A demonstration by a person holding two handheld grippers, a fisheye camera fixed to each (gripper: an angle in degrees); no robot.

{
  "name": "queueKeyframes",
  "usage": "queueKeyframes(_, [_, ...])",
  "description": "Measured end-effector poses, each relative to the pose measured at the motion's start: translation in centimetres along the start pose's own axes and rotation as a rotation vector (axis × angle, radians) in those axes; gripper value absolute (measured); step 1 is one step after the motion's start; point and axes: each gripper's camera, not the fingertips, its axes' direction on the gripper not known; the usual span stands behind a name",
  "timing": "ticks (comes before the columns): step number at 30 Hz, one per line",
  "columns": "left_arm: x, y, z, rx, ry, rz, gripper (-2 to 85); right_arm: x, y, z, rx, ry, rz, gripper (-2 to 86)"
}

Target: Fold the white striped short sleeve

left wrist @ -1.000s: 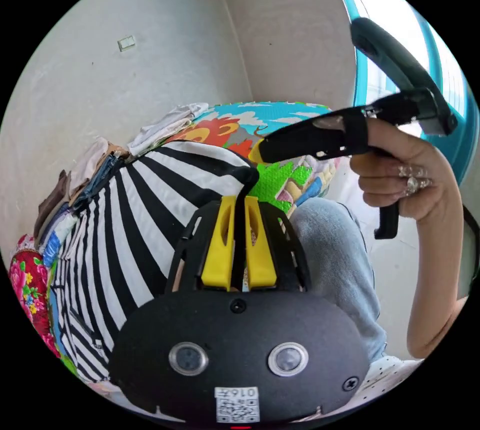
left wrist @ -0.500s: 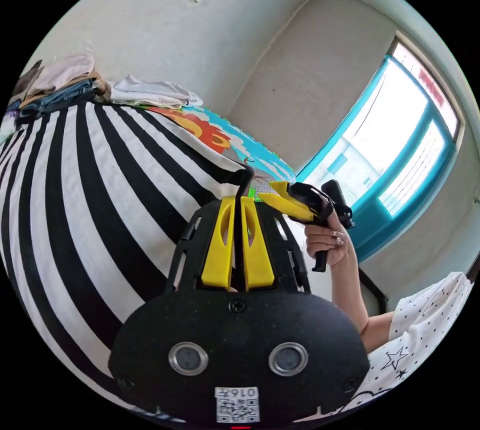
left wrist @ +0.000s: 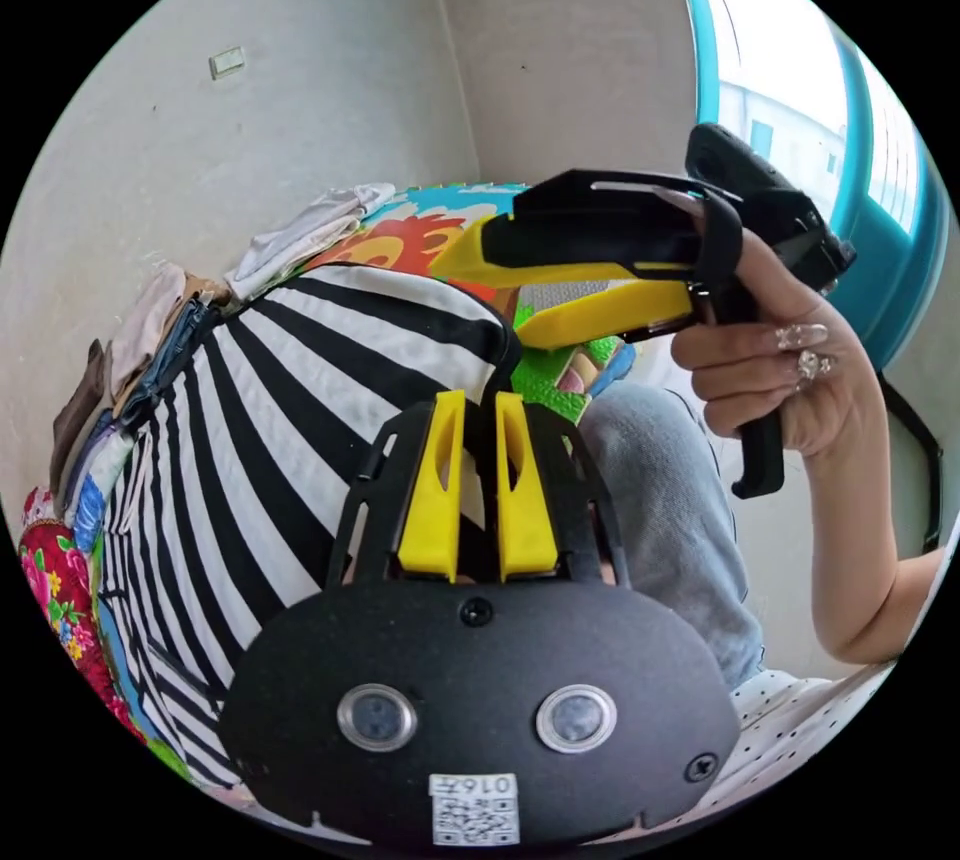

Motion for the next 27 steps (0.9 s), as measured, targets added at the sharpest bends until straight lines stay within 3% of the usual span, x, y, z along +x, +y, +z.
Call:
queueKeyframes(7, [-1.8, 0.4, 0.8, 0.033, 0.158, -0.091, 6.1, -0.1, -0.2, 4.8, -0.041, 0.094, -0.025, 17.6])
queueKeyframes(10, [-2.0, 0.5, 0.4, 0.037, 0.206, -0.074, 10.2, 0.7, -0.6, 7.2, -0.089, 0.074, -0.028, 11.0])
queueKeyframes(13, [-1.3, 0.6, -0.1, 0.052, 0.14, -0.049, 11.2, 1.2, -0.3, 8.4, -0.062, 0.034, -0.032, 6.1])
queueKeyframes(19, [-0.3, -0.1, 1.6, 0.007, -0.048, -0.084, 9.3, 1.1, 0.1, 11.0, -0.07, -0.012, -0.08, 5.3])
queueKeyframes(21, [-0.9, 0.3, 1.5, 0.04, -0.062, -0.155, 3.5, 1.1, 0.3, 11.8, -0.076, -0.006, -0.096, 5.5])
queueKeyframes(27, [-3.8, 1.3, 0.8, 0.08, 0.011, -0.228, 0.6, 3.3, 0.5, 12.3, -0.043, 0.063, -0.101, 9.6])
